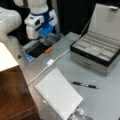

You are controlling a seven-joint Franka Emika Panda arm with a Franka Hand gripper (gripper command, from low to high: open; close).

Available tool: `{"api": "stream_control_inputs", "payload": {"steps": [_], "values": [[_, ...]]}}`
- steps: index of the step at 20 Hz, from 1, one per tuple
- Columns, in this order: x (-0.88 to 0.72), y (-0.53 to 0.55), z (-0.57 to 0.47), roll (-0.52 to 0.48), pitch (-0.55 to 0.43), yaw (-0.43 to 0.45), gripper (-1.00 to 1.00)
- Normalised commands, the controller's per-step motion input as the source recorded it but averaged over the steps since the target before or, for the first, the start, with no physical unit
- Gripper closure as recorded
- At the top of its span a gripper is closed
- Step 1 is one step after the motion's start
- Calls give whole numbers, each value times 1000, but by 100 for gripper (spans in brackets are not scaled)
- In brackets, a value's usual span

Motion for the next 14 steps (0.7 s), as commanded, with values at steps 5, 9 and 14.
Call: {"api": "stream_control_inputs", "payload": {"steps": [5,9,14], "values": [[-225,-18,-405,-38,-255,38,100],[-294,-32,-494,-19,-275,52,100],[-345,-79,-631,15,-353,33,100]]}}
